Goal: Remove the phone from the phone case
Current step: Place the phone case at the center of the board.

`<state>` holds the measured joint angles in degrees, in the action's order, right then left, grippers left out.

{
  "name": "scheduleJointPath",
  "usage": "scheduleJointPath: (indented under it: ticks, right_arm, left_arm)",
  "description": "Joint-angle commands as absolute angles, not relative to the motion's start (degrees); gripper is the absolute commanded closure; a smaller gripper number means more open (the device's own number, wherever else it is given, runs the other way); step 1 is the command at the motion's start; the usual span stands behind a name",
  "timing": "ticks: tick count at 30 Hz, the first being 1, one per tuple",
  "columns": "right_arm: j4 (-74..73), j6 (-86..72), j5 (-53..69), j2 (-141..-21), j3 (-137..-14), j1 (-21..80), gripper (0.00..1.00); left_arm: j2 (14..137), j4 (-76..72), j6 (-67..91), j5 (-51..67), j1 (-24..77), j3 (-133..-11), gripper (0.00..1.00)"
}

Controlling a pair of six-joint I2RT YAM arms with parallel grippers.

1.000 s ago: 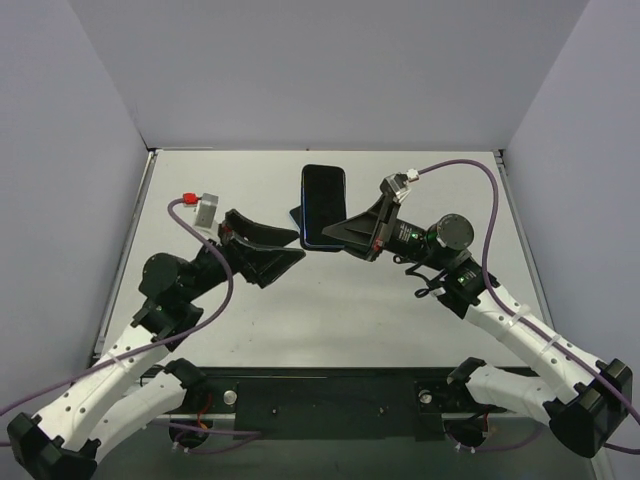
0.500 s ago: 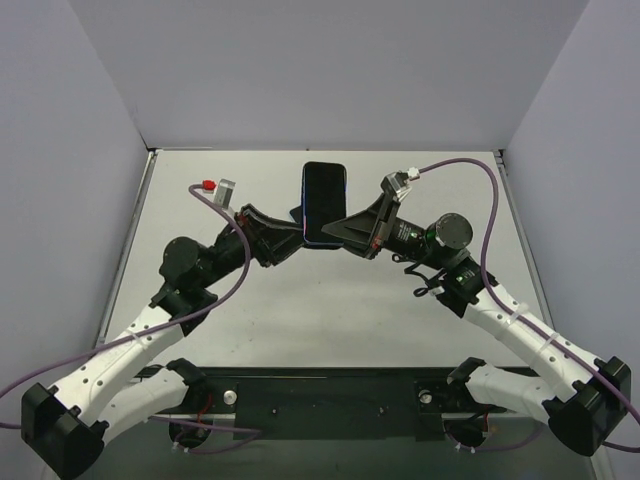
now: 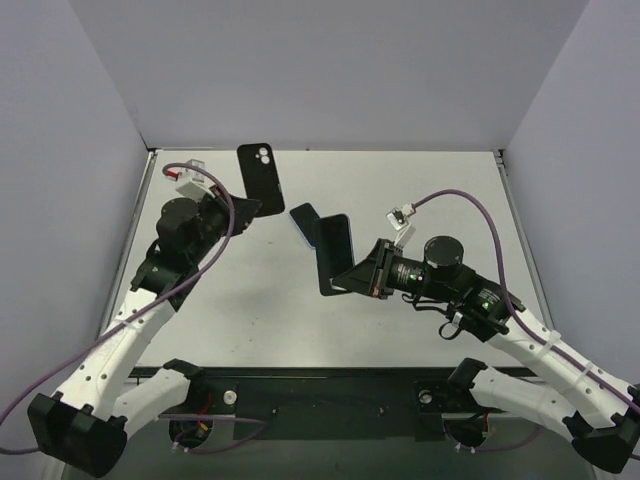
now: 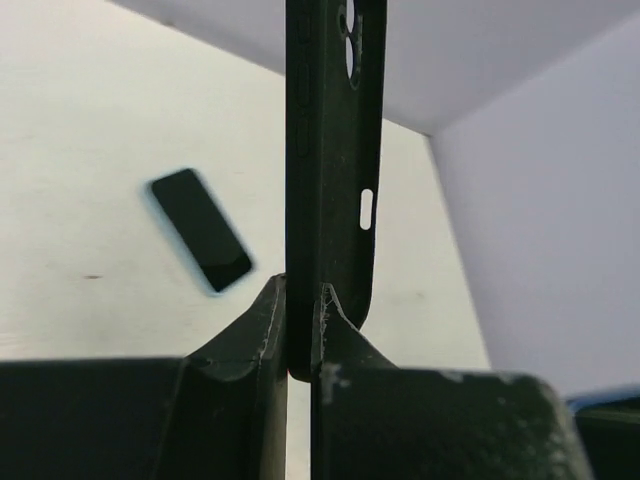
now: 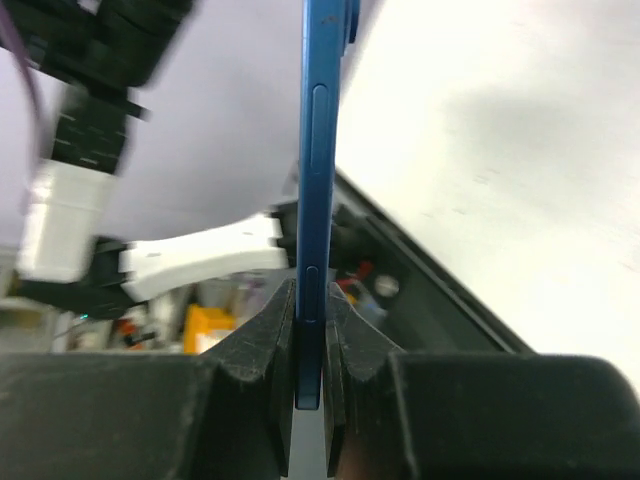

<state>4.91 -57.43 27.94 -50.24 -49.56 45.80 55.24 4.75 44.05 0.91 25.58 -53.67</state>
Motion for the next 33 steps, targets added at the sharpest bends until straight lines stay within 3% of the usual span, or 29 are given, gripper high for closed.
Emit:
scheduleJointPath:
  ticks: [1,4,10,13,16,24,25,27,28,33]
  right_arm:
    - [-13.9,-42.9,14.9,-44.3,-48.6,45.7,1.0]
    - [-19.0,-39.1,7.5,-42.2,-46.8,45.7,1.0]
    - [-20.3,-38.1,4.5,-42.8,-45.0,45.4,1.0]
    - [-20.1,-37.9,4.6,-43.2,-45.6,45.3,1.0]
    - [-19.8,-38.0,4.8,-43.7,-45.7,45.3,1.0]
    - [-15.5,-40.8,8.0,-44.6,-43.2,45.8,1.0]
    - [-14.3,-41.0,8.3,-45.0,-43.1,45.9,1.0]
    - [-11.8,-42.3,9.7,-46.1,-42.5,46.3,1.0]
    - [-10.6,-43.4,10.7,-47.0,-42.2,46.6,1.0]
    - [2.3,-49.1,13.0,-53.3,-39.0,49.7,1.0]
  left_arm:
    - [61.0,11.6,35.3,8.9,14.1,-52.1,1.0]
    - [66.3,13.2,32.2,20.3,6.3,-53.1,1.0]
    - [79.5,18.7,23.6,22.7,2.7,-60.7,1.0]
    - [89.9,18.4,23.6,32.1,-1.5,-65.6,1.0]
    - [98.6,23.4,21.6,32.5,-2.8,-73.3,1.0]
    - [109.6,22.1,22.7,35.3,-4.1,-80.0,1.0]
    - [110.1,22.5,22.6,34.6,-4.3,-80.2,0.96]
    - [111.2,24.0,23.3,31.2,-5.0,-80.4,0.57]
    - [111.4,25.0,23.5,27.4,-5.4,-81.1,0.16]
    - [105.1,30.3,22.6,14.1,-5.4,-80.4,0.14]
